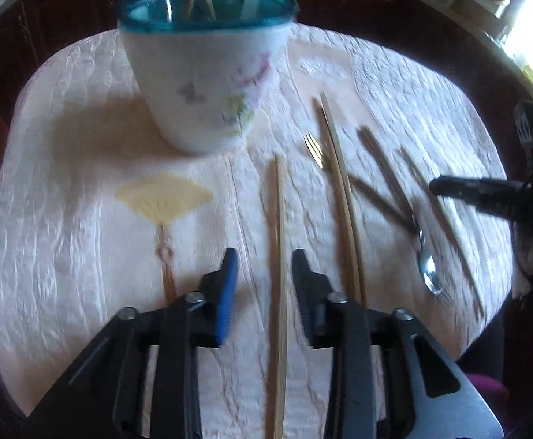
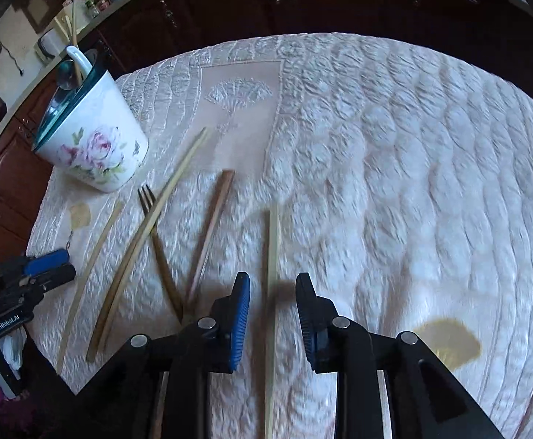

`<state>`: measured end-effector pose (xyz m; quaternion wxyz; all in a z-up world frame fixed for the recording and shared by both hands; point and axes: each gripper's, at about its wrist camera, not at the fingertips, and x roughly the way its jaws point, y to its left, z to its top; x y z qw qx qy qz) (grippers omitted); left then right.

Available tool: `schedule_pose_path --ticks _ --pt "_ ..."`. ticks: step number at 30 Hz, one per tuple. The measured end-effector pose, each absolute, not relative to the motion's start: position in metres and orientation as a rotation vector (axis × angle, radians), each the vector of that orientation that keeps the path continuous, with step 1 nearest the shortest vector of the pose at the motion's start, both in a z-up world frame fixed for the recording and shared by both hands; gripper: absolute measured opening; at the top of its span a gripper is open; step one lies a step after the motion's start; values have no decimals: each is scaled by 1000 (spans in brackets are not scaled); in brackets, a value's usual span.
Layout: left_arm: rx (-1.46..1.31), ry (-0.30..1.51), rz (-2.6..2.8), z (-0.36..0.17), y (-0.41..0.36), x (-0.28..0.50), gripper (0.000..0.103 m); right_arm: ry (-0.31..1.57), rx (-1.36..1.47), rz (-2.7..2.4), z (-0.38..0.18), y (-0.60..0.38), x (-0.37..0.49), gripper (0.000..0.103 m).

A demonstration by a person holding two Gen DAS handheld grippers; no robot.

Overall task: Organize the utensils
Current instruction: 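Grasp a wooden chopstick with the left tool while the right grasps another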

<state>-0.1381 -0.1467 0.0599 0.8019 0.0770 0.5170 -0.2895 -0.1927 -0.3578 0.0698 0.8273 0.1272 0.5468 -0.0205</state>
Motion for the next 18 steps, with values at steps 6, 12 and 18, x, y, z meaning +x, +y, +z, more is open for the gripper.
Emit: schedule_pose_path --ticks 6,12,18 --pt "256 1099 -589 58 -178 -114 37 1189 264 -31 63 -360 -164 24" --pt "372 1124 -593 41 -205 -105 32 1207 236 -29 50 -354 -144 9" --pt "342 1126 -617 42 -202 -103 4 1153 249 2 72 -357 -150 5"
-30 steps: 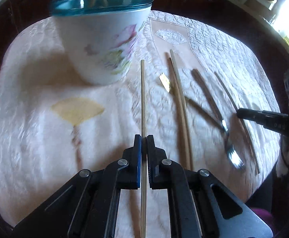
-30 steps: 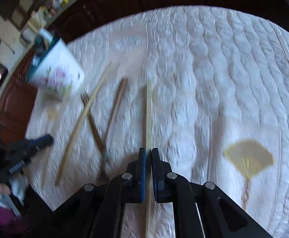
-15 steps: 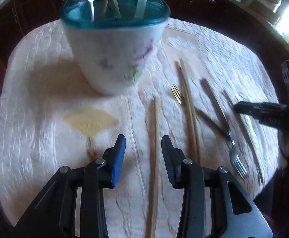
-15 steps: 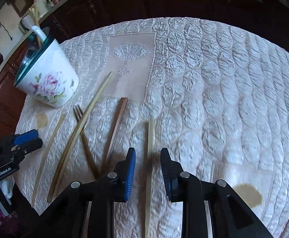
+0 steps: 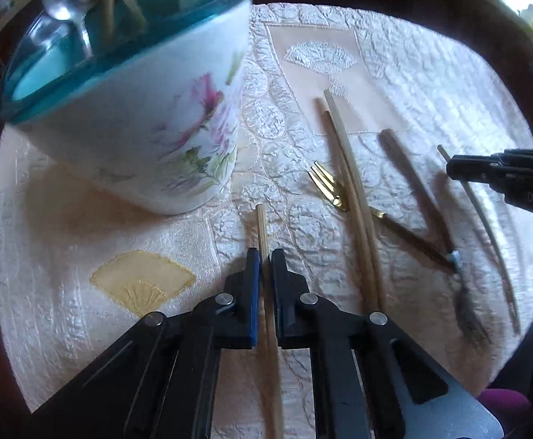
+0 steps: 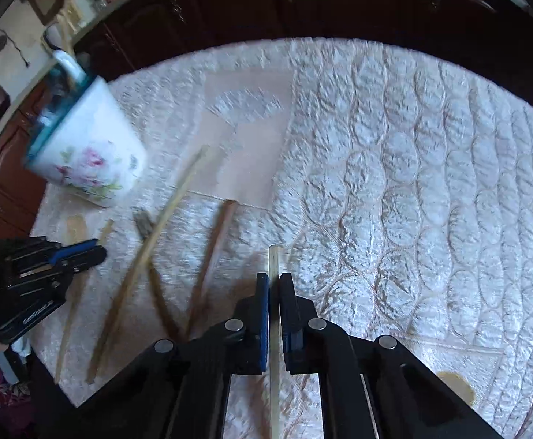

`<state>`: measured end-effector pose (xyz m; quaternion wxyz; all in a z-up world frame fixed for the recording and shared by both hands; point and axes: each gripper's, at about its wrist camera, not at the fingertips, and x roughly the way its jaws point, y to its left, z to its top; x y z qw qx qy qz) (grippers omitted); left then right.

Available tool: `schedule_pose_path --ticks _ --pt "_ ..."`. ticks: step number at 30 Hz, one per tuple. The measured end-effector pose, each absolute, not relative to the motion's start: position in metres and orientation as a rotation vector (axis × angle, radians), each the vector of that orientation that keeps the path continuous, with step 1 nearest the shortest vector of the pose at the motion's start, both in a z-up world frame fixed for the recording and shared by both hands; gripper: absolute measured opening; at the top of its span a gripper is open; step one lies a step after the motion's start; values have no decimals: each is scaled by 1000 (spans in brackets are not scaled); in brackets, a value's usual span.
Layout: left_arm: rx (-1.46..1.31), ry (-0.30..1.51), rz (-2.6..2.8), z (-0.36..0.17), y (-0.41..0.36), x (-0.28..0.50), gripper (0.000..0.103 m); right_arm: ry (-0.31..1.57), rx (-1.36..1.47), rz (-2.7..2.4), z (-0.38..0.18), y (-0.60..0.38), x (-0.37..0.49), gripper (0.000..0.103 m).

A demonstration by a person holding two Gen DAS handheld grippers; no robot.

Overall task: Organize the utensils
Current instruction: 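Grasp a wooden chopstick with the left tool while the right grasps another, then carry both chopsticks over the floral holder and lower them in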

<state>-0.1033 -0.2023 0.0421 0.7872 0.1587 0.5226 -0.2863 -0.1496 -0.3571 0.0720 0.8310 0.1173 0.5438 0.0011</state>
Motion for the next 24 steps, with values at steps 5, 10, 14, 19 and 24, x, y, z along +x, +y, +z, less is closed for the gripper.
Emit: schedule_pose_path --ticks 5,10,14,19,24 --pt "216 1053 -683 83 -171 -111 4 1042 250 39 118 -355 -173 5" --pt "127 979 -698 119 -139 -123 4 931 266 66 161 -352 -193 5" --pt "95 923 -689 143 -127 -132 4 869 255 96 190 -342 -207 5" --pt "81 877 -691 164 -121 -140 4 823 230 127 216 -330 -215 5" --pt "49 827 -705 194 -104 -143 4 777 227 152 238 -326 -210 5"
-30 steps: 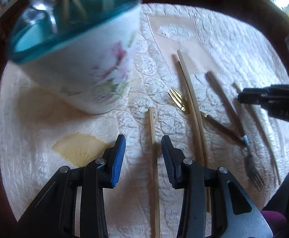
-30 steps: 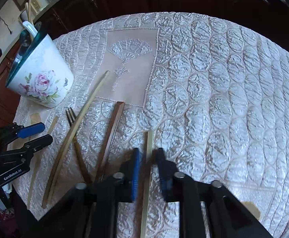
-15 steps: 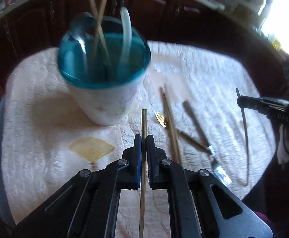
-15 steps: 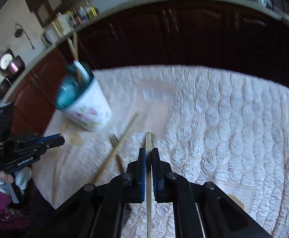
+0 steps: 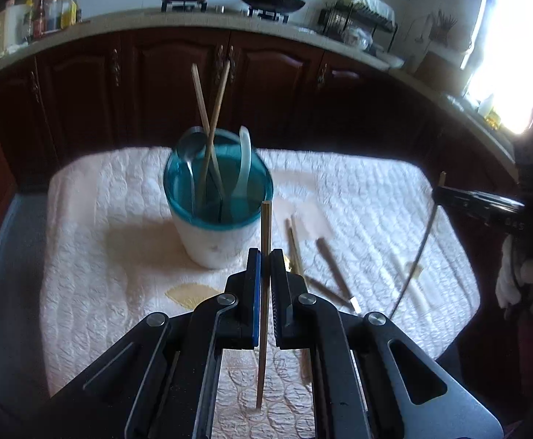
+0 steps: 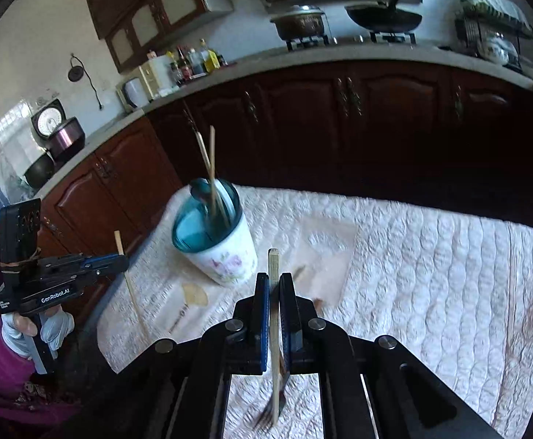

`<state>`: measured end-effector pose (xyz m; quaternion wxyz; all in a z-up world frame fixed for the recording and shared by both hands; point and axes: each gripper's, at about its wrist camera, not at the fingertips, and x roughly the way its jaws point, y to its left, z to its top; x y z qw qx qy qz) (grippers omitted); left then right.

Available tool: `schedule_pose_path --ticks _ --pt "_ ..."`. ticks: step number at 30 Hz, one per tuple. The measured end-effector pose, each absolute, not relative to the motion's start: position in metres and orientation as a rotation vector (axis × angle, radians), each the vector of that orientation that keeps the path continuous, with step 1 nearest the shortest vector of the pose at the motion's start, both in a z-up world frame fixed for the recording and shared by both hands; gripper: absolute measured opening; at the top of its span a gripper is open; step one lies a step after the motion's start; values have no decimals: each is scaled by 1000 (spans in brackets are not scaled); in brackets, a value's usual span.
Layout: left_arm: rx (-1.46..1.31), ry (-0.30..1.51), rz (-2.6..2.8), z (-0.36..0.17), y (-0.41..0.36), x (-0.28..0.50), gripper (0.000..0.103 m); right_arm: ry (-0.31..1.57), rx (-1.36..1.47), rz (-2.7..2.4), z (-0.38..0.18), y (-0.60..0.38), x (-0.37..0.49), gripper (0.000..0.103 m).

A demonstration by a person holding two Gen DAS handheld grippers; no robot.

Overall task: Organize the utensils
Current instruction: 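Carry both chopsticks over the floral holder and lower them in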

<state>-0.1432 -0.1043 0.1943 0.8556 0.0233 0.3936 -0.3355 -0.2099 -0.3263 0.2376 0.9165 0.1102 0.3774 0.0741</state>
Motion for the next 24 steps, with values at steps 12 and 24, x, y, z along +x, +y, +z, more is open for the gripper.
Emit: schedule_pose_path --ticks 12,24 --pt "-32 700 -683 272 -82 -125 4 624 176 219 313 -292 -168 5" --pt "-29 601 -565 311 -92 -69 4 557 148 210 339 -255 -98 5"
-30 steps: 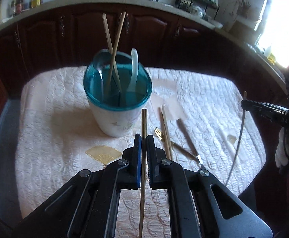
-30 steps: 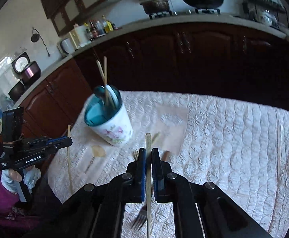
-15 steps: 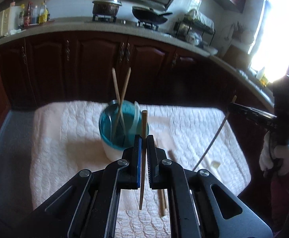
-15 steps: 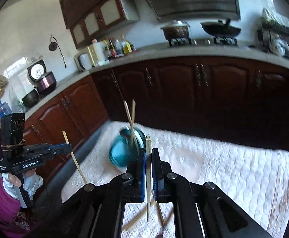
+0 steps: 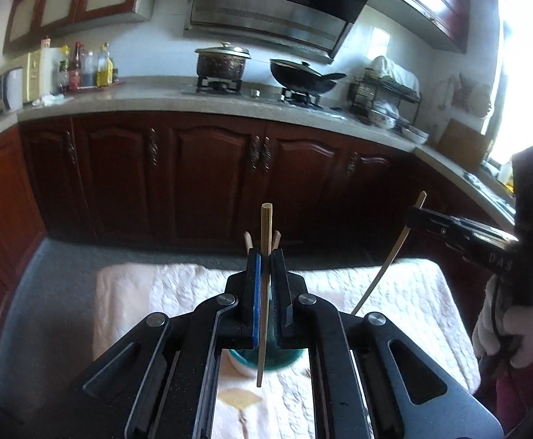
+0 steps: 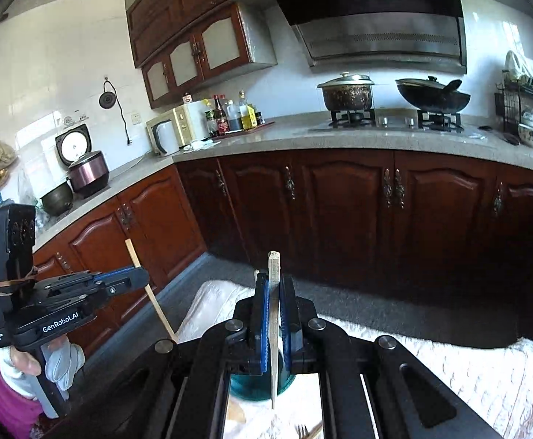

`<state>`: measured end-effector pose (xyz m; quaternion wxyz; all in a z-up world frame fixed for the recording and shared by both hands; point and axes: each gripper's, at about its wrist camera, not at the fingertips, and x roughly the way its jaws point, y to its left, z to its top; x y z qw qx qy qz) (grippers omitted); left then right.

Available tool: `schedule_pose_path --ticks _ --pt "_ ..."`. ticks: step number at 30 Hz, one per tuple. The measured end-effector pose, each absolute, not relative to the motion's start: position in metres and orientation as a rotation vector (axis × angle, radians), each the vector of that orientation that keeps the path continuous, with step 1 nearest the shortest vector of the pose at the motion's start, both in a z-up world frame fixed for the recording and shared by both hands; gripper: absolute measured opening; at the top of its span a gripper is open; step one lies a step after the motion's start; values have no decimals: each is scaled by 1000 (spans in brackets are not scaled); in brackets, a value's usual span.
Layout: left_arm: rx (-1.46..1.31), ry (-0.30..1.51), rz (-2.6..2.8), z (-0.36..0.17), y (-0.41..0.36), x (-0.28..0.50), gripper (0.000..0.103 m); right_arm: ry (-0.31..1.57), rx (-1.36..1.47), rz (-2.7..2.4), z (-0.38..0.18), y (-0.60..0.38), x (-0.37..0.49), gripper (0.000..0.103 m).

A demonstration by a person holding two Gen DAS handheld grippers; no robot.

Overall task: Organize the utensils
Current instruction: 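Carry both chopsticks over the floral holder and lower them in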

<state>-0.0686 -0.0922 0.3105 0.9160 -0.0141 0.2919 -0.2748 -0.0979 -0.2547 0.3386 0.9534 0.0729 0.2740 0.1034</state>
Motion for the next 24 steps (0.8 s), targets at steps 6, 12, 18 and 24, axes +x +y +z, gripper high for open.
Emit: schedule_pose_path --ticks 6,12,18,24 --pt "-33 565 -517 312 -102 -41 4 541 152 176 332 -247 -72 5" --pt "-11 562 -471 297 -118 -22 4 550 134 164 317 -240 -52 5" --pt "9 600 -451 270 -128 -9 4 583 136 172 299 -239 -39 5" --pt "17 625 -437 254 -131 -2 4 622 150 179 282 -245 -32 5"
